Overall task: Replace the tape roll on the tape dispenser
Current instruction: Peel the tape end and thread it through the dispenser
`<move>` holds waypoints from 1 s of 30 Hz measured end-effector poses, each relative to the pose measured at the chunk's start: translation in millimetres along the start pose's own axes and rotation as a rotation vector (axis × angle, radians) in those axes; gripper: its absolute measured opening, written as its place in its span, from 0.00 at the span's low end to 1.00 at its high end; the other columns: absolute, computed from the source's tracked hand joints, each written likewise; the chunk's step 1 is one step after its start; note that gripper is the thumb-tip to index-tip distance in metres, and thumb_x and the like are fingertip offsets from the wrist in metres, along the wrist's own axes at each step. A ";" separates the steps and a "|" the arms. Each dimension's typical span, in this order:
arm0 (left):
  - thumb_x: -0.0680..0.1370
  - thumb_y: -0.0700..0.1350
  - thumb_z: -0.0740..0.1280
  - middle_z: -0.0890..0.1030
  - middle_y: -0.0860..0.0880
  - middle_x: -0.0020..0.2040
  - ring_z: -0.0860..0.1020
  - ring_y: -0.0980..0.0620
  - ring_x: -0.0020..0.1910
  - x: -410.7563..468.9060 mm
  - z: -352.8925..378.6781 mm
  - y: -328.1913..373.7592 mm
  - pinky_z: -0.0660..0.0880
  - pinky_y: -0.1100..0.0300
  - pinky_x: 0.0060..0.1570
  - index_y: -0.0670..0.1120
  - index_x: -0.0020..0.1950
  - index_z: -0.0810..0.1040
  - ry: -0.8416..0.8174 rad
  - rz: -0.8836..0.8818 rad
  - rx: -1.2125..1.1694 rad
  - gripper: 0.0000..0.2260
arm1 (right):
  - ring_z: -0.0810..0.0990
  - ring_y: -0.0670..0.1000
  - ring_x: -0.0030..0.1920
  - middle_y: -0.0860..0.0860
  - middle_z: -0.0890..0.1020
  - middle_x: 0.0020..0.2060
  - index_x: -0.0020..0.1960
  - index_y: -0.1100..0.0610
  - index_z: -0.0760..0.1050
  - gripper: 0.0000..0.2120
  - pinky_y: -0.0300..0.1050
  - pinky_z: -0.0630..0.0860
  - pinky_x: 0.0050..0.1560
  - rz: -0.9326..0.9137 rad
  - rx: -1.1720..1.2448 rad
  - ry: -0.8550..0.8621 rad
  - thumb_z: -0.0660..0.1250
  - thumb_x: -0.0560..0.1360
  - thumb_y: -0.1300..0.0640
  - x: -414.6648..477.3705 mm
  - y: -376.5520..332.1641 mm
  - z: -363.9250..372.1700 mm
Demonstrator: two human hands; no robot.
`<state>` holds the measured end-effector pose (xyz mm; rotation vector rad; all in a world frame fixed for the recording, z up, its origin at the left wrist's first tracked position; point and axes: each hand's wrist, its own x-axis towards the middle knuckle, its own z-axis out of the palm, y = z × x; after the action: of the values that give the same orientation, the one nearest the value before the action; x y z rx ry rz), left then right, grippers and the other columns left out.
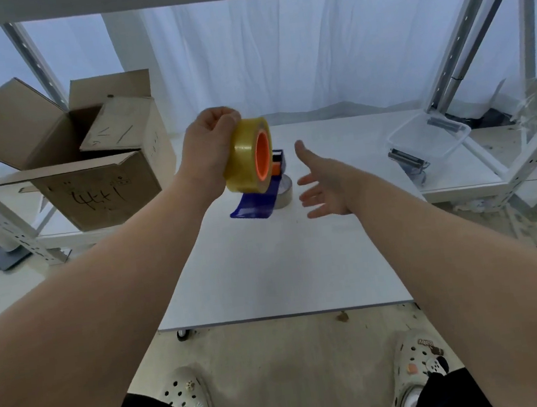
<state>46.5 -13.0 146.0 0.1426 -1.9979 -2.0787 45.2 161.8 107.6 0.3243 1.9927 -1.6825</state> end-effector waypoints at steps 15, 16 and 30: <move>0.77 0.43 0.66 0.81 0.50 0.39 0.80 0.54 0.35 -17.6 4.4 3.6 0.79 0.59 0.40 0.48 0.44 0.78 -0.359 -0.160 -0.053 0.03 | 0.82 0.55 0.54 0.56 0.80 0.57 0.68 0.55 0.67 0.42 0.53 0.80 0.53 -0.529 0.368 -0.219 0.77 0.57 0.46 1.2 -9.0 -12.9; 0.77 0.43 0.65 0.81 0.51 0.37 0.80 0.54 0.34 -17.7 3.6 3.7 0.79 0.59 0.40 0.48 0.43 0.78 -0.367 -0.160 -0.020 0.03 | 0.82 0.55 0.53 0.55 0.81 0.56 0.68 0.56 0.68 0.42 0.51 0.80 0.52 -0.529 0.332 -0.240 0.77 0.57 0.47 1.5 -7.5 -14.1; 0.76 0.38 0.63 0.74 0.48 0.33 0.69 0.52 0.32 -7.4 -12.3 8.3 0.69 0.62 0.34 0.45 0.43 0.76 -0.702 -0.082 0.610 0.05 | 0.82 0.54 0.51 0.54 0.81 0.51 0.66 0.57 0.69 0.24 0.46 0.81 0.53 -0.443 0.010 -0.266 0.69 0.71 0.63 -2.6 2.6 -25.6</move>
<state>57.6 -23.4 152.8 -0.4685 -3.0345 -1.6069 42.9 187.5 109.4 -0.3493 1.9473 -1.8779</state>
